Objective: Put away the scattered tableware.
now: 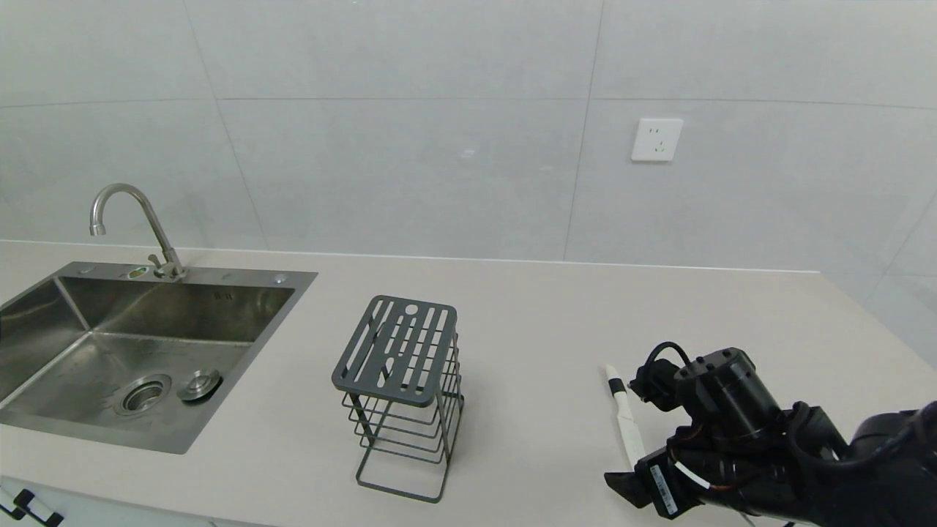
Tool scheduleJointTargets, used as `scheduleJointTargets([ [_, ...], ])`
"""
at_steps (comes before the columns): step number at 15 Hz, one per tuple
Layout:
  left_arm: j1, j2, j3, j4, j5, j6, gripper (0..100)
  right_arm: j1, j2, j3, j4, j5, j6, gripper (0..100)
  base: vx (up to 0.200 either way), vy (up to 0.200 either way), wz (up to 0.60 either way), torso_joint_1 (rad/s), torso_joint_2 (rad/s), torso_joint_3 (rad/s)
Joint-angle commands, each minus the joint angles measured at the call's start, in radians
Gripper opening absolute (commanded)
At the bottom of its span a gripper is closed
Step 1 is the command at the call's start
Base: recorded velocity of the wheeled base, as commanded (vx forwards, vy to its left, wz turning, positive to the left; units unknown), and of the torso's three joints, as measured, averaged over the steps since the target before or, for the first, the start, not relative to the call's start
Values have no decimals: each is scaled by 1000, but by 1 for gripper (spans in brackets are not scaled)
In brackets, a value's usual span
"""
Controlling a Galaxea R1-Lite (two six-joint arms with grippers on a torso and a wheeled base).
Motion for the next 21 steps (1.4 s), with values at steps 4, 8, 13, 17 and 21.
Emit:
scheduleJointTargets([
  [4, 0, 1, 0, 0, 0, 3, 100, -33, 83, -30, -9, -39, 18, 100, 0, 0, 0, 0, 0, 0],
  [8, 0, 1, 0, 0, 0, 6, 100, -101, 206, -125, -73, -79, 20, 100, 0, 0, 0, 0, 0, 0],
  [13, 0, 1, 0, 1, 0, 6, 100, -132, 261, -148, -89, -79, 21, 100, 0, 0, 0, 0, 0, 0],
  [17, 0, 1, 0, 0, 0, 6, 100, -128, 313, -149, -162, -81, 20, 100, 0, 0, 0, 0, 0, 0],
  [21, 0, 1, 0, 0, 0, 6, 100, -130, 312, -149, -162, -81, 20, 100, 0, 0, 0, 0, 0, 0],
])
